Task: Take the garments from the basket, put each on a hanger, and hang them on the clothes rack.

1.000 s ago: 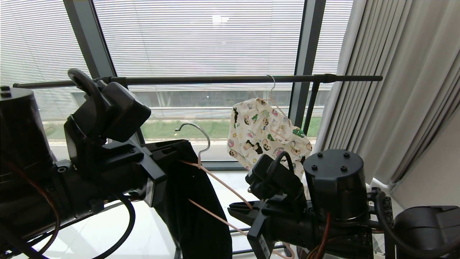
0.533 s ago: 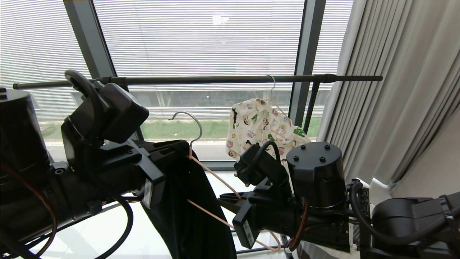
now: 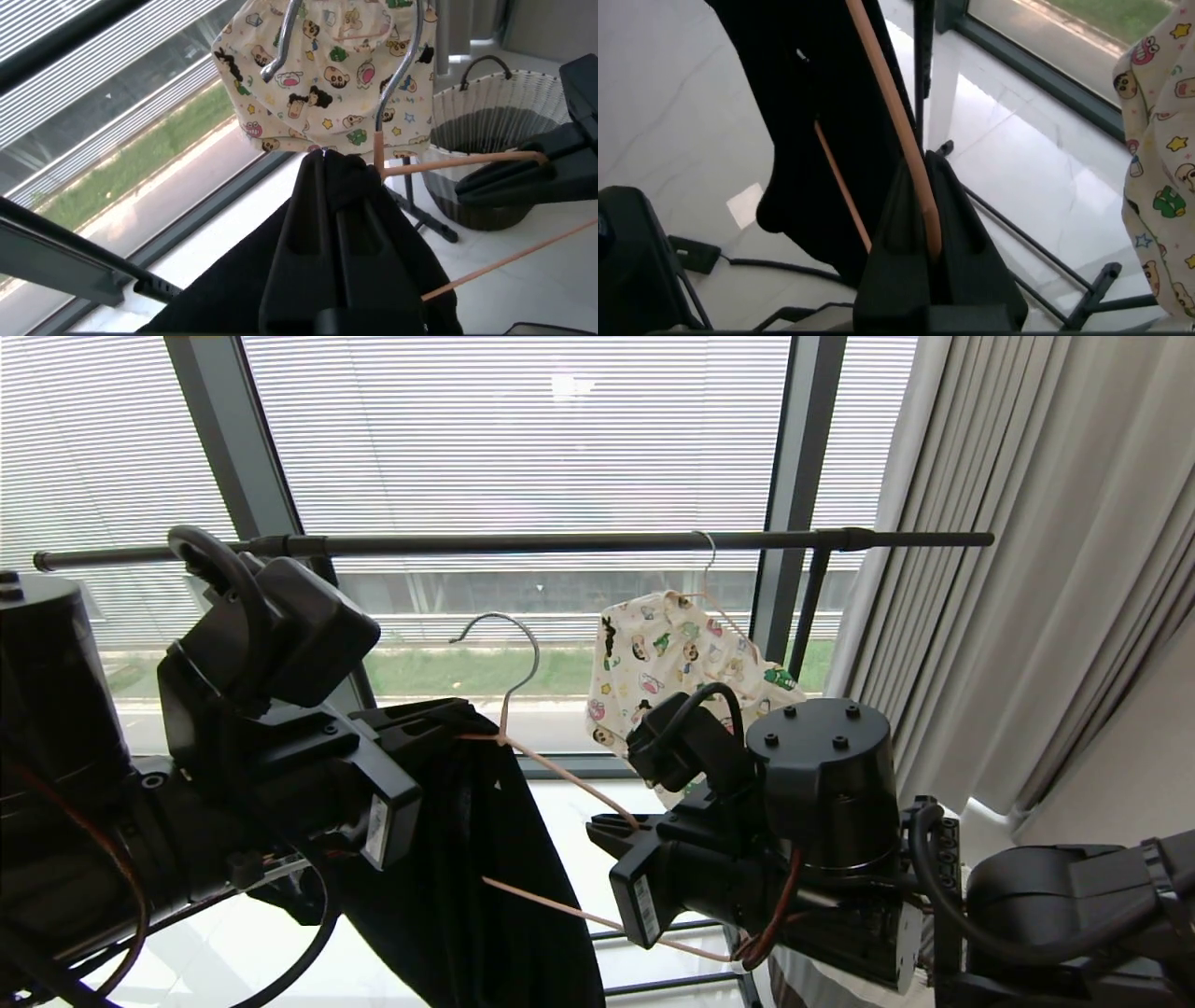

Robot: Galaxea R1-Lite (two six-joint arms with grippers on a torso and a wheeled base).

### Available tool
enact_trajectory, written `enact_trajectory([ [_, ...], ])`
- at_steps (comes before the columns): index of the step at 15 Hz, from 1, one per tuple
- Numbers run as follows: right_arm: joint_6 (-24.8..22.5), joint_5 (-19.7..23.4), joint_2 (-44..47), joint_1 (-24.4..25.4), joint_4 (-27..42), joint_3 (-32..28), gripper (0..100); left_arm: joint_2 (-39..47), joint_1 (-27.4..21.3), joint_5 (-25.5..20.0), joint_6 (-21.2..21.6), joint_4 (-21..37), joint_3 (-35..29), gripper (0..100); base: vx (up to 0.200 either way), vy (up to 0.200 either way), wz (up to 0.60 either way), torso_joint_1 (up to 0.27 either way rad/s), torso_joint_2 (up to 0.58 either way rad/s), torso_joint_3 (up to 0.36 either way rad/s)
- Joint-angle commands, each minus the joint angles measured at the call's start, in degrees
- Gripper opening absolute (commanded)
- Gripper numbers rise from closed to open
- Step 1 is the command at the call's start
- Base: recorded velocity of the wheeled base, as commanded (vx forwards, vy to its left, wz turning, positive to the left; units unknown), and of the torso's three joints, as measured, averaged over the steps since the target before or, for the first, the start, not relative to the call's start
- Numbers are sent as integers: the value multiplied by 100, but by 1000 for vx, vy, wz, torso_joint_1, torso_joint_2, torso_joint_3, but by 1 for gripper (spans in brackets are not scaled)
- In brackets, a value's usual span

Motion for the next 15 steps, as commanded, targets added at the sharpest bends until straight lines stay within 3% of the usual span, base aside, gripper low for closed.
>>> enact_trajectory([
  [1,6,-70,-22,3,-97,1,0,3,6,2,1,-1,2,0,0,0,0,0,0,0],
  [10,-30,-790,-5,-94,-527,10,0,126,331,257,-25,-18,90,0,0,0,0,0,0,0],
  [15,-38,-1045,74,-94,-765,10,0,513,181,257,-8,-651,-25,0,0,0,0,0,0,0],
])
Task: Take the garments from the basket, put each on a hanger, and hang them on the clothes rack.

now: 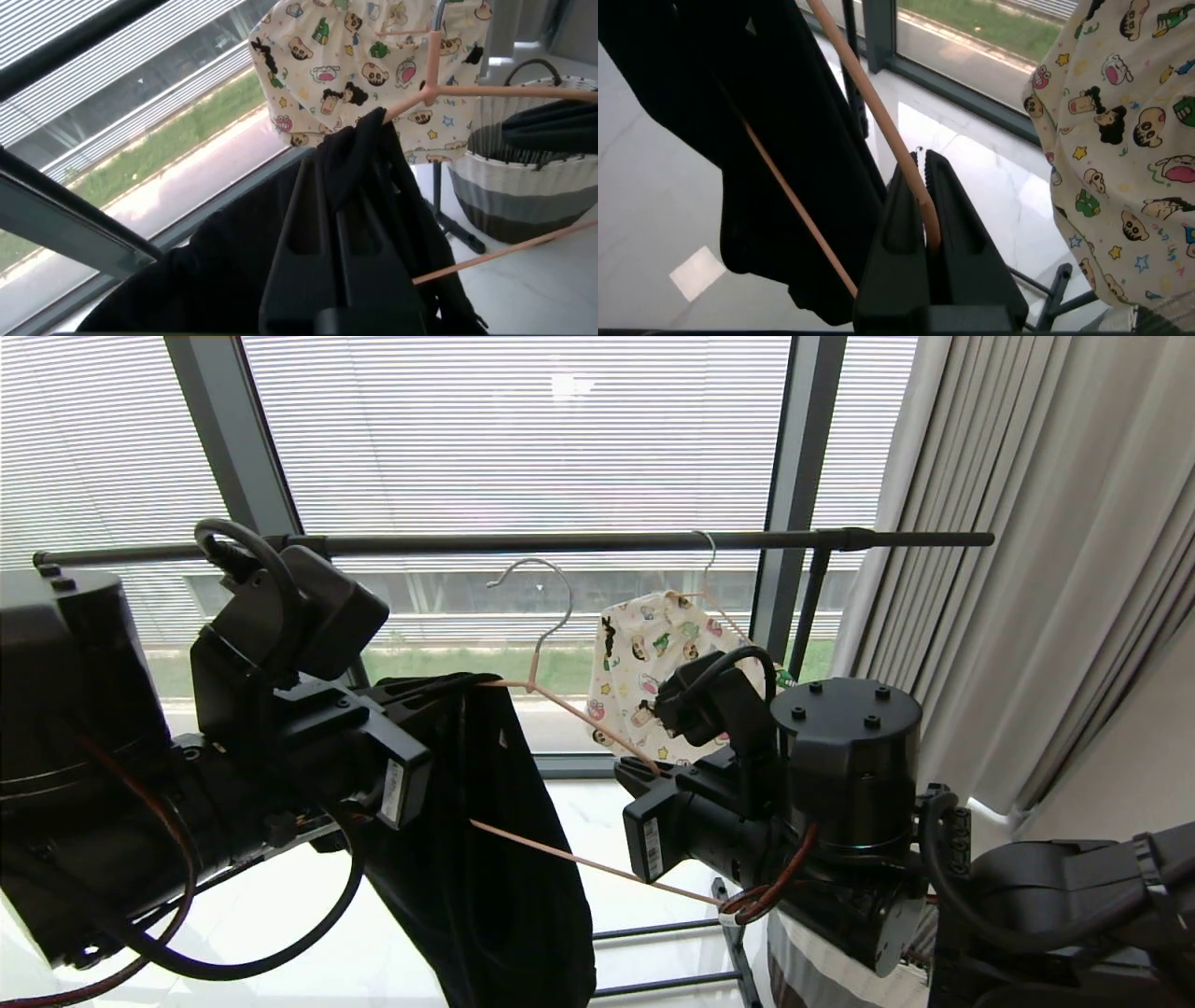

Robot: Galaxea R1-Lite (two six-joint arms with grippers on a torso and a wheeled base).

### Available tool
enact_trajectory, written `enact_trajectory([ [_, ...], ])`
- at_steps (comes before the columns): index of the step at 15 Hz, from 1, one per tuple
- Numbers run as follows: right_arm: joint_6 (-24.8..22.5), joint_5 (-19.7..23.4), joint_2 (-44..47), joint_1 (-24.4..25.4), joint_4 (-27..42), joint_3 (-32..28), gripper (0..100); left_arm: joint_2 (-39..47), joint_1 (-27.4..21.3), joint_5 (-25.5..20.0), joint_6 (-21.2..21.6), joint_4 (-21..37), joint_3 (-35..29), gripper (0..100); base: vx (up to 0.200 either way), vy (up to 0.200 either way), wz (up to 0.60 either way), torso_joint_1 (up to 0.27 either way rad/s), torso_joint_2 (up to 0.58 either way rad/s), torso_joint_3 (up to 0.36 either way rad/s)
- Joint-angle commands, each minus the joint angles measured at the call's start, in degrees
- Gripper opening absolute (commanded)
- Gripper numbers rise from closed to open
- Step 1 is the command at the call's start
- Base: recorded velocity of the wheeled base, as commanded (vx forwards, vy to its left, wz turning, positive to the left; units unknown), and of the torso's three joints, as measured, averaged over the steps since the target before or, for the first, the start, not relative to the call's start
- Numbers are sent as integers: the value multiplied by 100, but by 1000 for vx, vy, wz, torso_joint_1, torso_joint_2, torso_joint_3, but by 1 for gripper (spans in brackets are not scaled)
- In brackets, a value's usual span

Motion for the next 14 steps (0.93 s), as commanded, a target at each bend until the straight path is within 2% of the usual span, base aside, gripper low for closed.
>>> enact_trajectory([
  [1,-7,-46,73,9,-92,-10,0,267,-219,0,-3,-217,-117,0,0,0,0,0,0,0],
  [5,-7,-46,108,9,-101,-19,0,311,-579,-9,-12,-252,-240,0,0,0,0,0,0,0],
  [9,-60,-151,99,0,-154,-19,0,284,-623,0,-12,-252,-222,0,0,0,0,0,0,0],
  [10,-156,-230,99,0,-321,-10,0,284,-623,0,-12,-252,-222,100,0,0,0,0,0,0],
  [14,-525,-397,90,9,-664,25,0,197,-623,0,-12,-252,-231,100,0,0,0,0,0,0],
])
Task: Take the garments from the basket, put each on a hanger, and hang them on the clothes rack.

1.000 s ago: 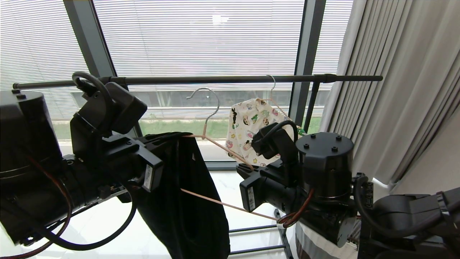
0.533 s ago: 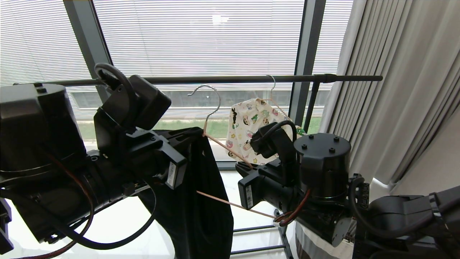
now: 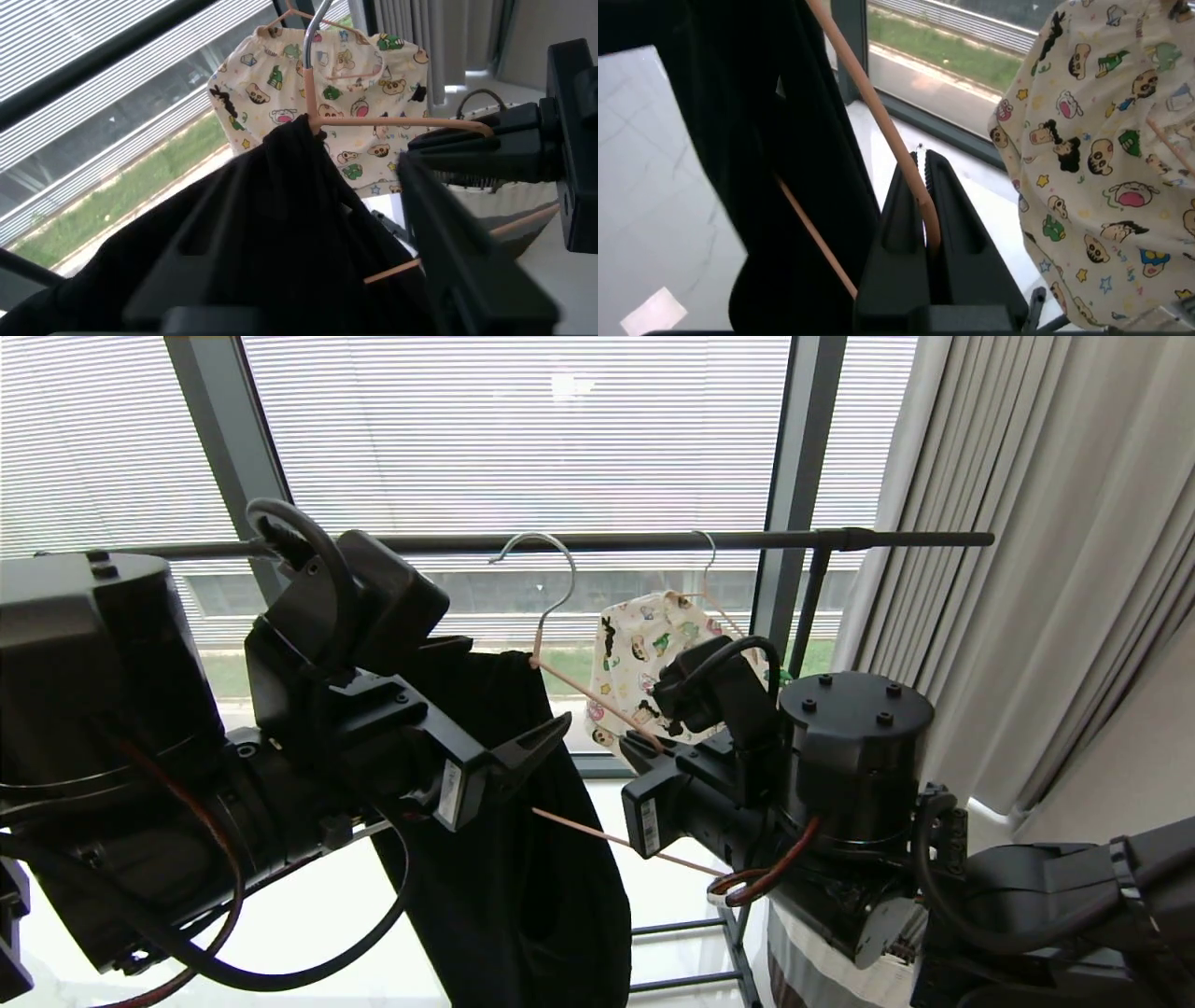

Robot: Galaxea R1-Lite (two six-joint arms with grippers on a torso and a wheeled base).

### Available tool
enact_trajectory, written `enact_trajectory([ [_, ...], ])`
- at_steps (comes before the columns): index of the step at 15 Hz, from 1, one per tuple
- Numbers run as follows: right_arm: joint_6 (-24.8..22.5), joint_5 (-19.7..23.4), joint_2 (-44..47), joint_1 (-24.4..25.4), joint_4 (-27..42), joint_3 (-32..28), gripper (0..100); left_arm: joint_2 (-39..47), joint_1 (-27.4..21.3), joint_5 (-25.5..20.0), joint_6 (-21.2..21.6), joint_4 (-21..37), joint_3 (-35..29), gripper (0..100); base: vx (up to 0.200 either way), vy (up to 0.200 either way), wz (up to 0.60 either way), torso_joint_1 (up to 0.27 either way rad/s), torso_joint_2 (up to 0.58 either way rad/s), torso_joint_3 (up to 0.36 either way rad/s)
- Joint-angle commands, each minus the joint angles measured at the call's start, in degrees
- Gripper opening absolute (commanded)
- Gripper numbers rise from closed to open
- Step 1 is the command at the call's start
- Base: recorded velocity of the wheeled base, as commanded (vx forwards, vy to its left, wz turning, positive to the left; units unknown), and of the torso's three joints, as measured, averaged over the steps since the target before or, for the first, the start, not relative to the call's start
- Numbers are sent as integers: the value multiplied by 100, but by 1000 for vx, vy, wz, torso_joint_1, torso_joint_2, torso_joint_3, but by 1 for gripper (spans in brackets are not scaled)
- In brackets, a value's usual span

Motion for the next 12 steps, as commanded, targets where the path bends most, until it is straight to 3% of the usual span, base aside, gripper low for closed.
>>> enact_trajectory([
  [1,-148,1,-10,0,-126,29,0,-91,0,6,-1,-1,7,100,0,0,0,0,0,0],
  [5,-500,1,-36,-53,-407,249,0,-293,53,6,8,-1,103,100,0,0,0,0,0,0],
  [12,-1308,467,-765,-404,-1418,1936,0,-812,-35,-73,17,-1,842,100,0,0,0,0,0,0],
])
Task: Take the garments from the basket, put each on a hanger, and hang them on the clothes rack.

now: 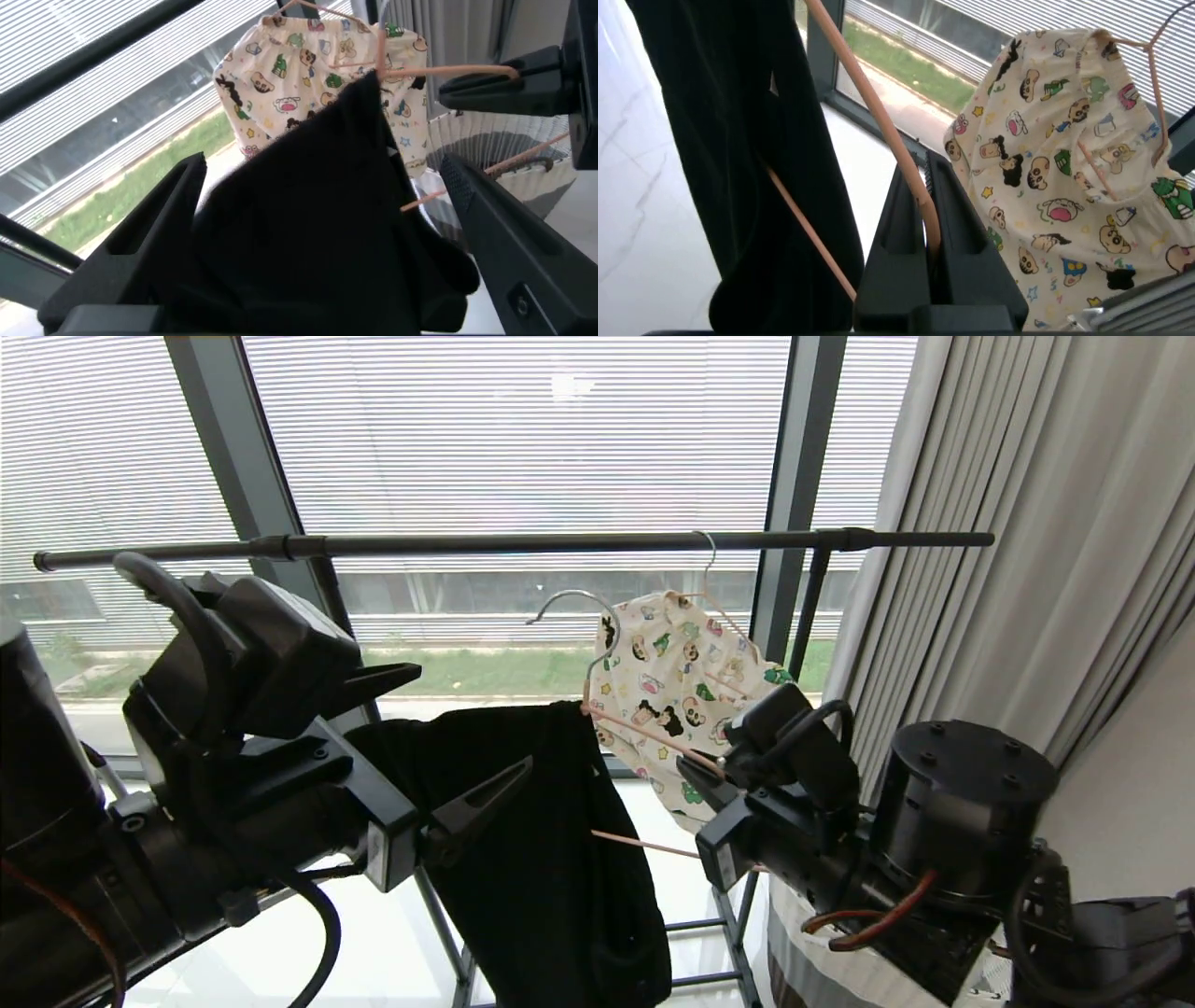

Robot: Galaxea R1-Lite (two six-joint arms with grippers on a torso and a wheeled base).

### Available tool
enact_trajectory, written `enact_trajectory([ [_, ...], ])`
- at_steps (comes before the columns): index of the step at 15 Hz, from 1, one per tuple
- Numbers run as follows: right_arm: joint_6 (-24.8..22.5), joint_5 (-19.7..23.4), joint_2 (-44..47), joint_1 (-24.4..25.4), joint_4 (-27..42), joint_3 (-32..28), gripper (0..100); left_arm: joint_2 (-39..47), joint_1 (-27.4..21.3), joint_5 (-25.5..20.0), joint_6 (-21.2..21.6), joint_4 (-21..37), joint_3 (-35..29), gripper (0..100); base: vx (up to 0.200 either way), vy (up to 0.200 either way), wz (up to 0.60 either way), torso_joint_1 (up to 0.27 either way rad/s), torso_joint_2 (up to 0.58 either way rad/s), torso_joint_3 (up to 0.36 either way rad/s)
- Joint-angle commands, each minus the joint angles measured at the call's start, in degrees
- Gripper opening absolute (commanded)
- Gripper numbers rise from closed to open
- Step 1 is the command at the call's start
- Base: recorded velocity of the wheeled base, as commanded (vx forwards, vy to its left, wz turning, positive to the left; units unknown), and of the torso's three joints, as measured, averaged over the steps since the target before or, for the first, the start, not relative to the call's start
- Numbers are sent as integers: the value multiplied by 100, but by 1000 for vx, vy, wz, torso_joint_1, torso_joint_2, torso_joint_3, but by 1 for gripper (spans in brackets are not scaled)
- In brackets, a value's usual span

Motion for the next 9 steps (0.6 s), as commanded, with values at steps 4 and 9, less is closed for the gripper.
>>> enact_trajectory([
  [4,-575,462,-863,-25,-180,1102,0,-68,-527,-289,1,2,532,100,0,0,0,0,0,0],
  [9,-813,611,-1285,80,-189,1708,0,-33,-729,-684,1,2,1024,100,0,0,0,0,0,0],
])
